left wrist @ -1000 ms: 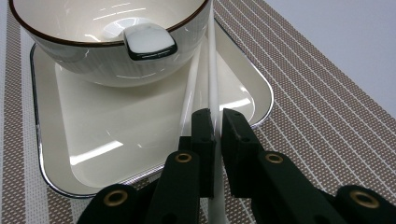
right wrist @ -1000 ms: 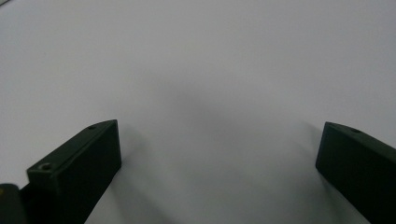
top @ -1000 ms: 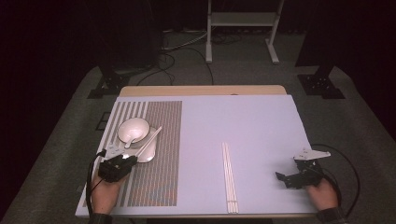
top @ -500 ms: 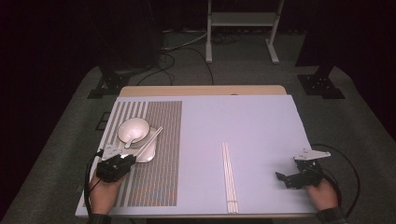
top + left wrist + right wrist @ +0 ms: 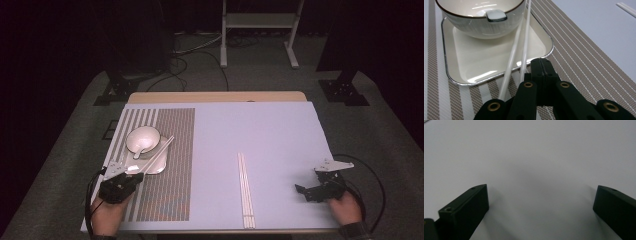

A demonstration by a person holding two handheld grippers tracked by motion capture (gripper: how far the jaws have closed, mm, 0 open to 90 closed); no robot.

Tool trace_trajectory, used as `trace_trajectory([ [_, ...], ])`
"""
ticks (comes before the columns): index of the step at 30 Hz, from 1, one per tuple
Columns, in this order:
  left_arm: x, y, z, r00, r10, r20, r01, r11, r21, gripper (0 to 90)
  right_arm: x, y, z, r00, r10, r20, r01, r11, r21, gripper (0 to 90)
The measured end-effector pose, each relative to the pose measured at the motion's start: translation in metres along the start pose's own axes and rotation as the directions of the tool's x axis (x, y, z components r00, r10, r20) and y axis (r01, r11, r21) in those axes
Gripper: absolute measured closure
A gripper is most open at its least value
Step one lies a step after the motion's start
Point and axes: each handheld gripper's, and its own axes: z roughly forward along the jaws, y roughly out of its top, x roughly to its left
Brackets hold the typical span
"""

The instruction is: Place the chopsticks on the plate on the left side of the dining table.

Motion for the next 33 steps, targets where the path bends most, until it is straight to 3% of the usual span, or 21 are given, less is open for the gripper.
trace_trajectory([
  [14,-0.006,-0.023,-0.001,0.9997,-0.01,0.022,0.009,0.9979,0.064,89.8,0.0,0.0,0.0,1.0,0.0,0.0,0.0,1.0,0.001,0.0],
  [33,0.014,-0.022,0.002,0.9991,-0.035,-0.025,0.037,0.9968,0.07,89.8,0.0,0.0,0.0,1.0,0.0,0.0,0.0,1.0,0.0,0.0],
])
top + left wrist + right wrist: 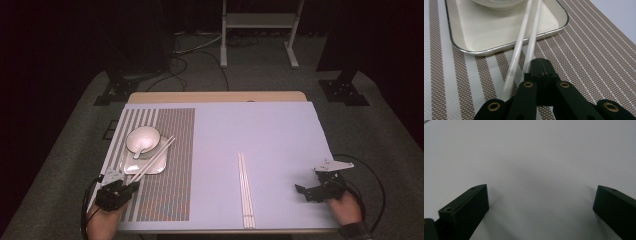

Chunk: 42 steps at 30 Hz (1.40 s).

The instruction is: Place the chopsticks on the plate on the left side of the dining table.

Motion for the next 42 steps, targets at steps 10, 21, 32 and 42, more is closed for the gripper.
trace_trajectory([
  [10,0.005,0.002,0.002,0.9999,-0.009,-0.015,0.009,1.0,-0.003,89.7,0.0,0.0,0.0,1.0,0.0,0.0,0.0,1.0,0.0,0.0],
  [21,0.01,0.006,0.005,0.9995,-0.013,-0.029,0.013,0.9999,-0.012,89.7,0.0,0.0,0.0,1.0,-0.001,0.0,0.001,1.0,0.0,0.0],
  [32,0.017,0.009,0.008,0.9983,-0.02,-0.055,0.019,0.9996,-0.019,89.8,0.0,0.0,0.0,1.0,-0.002,0.0,0.002,1.0,0.0,0.0],
  [42,0.024,0.01,0.009,0.9965,-0.033,-0.077,0.031,0.9993,-0.023,89.8,0.0,0.0,0.0,1.0,-0.001,0.0,0.001,1.0,-0.001,0.0],
])
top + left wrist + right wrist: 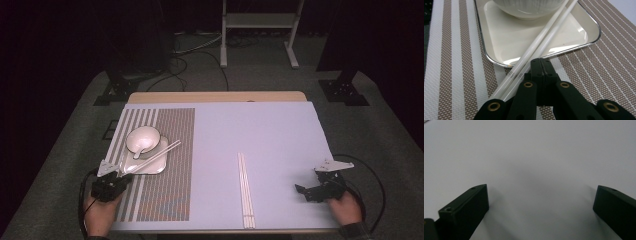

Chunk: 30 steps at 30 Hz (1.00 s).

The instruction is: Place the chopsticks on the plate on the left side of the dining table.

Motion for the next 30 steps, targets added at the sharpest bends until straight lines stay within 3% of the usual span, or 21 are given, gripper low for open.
trace_trajectory([
  [19,0.022,0.0,-0.002,0.9977,-0.035,-0.058,0.035,0.9994,-0.009,89.8,0.0,0.0,0.0,1.0,0.001,0.0,-0.001,1.0,0.0,0.0],
  [30,0.031,0.004,-0.002,0.9962,-0.052,-0.07,0.051,0.9985,-0.02,89.8,0.0,0.0,0.0,1.0,0.0,0.0,0.0,1.0,0.0,0.0],
])
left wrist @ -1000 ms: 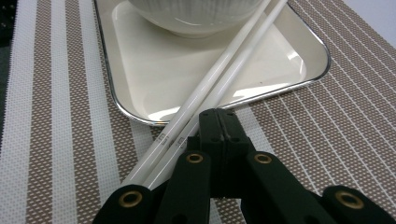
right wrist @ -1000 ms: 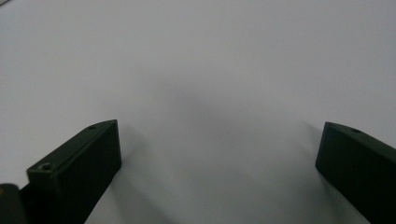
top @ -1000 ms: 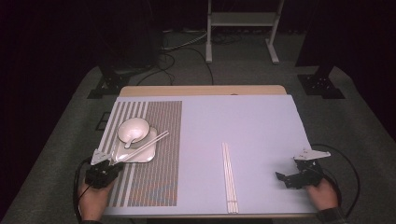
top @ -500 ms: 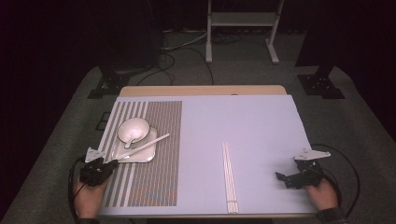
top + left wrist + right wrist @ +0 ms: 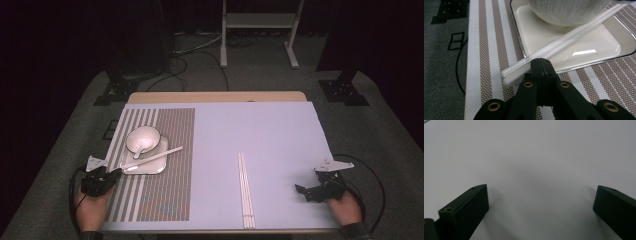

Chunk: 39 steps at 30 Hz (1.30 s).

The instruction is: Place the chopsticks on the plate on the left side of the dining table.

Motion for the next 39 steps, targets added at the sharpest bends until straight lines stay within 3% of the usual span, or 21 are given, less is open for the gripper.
trace_trajectory([
  [39,0.018,0.012,0.013,0.9993,-0.026,-0.028,0.025,0.9997,-0.006,89.8,0.0,0.0,0.0,1.0,0.001,0.0,-0.001,1.0,0.0,0.0],
])
